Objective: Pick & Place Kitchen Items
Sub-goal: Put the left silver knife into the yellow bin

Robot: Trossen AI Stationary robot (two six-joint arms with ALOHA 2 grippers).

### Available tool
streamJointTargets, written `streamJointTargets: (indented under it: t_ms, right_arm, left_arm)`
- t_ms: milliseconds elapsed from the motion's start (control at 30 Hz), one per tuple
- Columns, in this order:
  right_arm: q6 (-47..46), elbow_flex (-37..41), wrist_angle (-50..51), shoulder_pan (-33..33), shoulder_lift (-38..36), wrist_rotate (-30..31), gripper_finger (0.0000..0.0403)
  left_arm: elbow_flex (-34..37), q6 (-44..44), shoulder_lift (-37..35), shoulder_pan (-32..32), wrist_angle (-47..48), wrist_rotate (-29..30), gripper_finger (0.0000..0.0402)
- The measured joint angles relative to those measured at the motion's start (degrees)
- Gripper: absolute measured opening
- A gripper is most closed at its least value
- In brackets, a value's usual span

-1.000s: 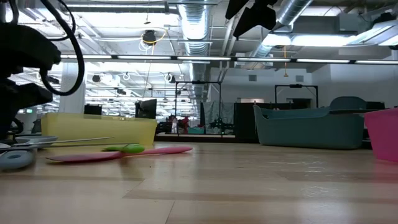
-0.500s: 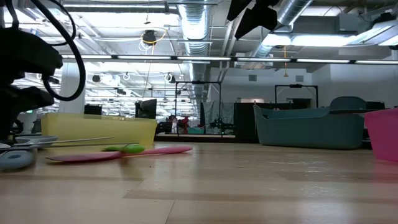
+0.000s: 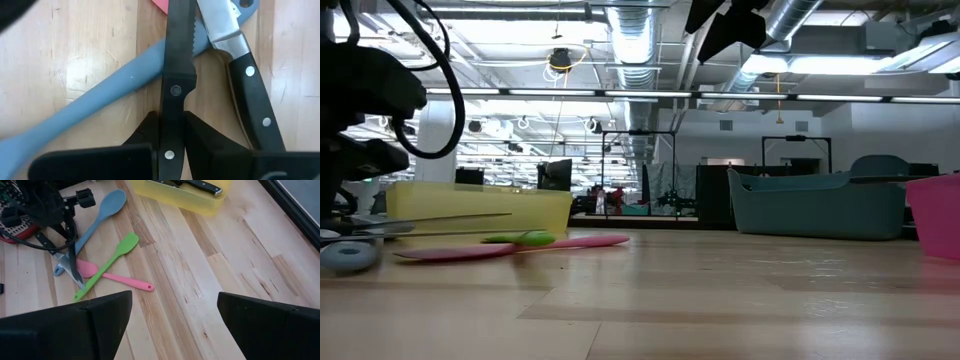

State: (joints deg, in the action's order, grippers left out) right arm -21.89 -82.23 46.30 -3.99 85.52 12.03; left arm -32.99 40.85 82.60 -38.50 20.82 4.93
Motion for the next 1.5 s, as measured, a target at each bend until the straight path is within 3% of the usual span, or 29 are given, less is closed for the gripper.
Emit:
streamJointTargets:
  t_ms: [233,467,700,933,1100,1300,1500]
  right_arm:
    - [0.0,0.0,-0.1,0.0,0.0,0.0,0.0291]
    - [0.0,0.0,-0.1,0.0,0.0,0.0,0.0291]
    - [0.0,0.0,-0.1,0.0,0.0,0.0,0.0291]
    - [0.0,0.0,-0.3,0.0,0.0,0.0,0.0291]
    - [0.0,0.0,-1.4,0.0,0.0,0.0,0.0291]
    - [0.0,0.0,-2.2,0.0,0.0,0.0,0.0291]
    - [0.0,0.0,-2.2,0.0,0.0,0.0,0.0291]
  left_arm:
    - [0.2,1.6,-8.5,0.2,4.5,-4.8,0.0033]
    - [0.2,4.9,-21.3,0.7,5.1,-5.4,0.0033]
    - [0.1,6.6,-34.9,6.4,5.0,1.5,0.0033]
    - [0.1,5.9,-47.0,15.3,5.0,16.5,0.0033]
    - [0.0,0.6,-50.2,23.8,5.2,25.8,0.0033]
    - [0.0,-10.2,-49.4,36.9,9.2,26.4,0.0033]
    - [0.0,-16.5,-47.6,50.9,21.4,20.0,0.0033]
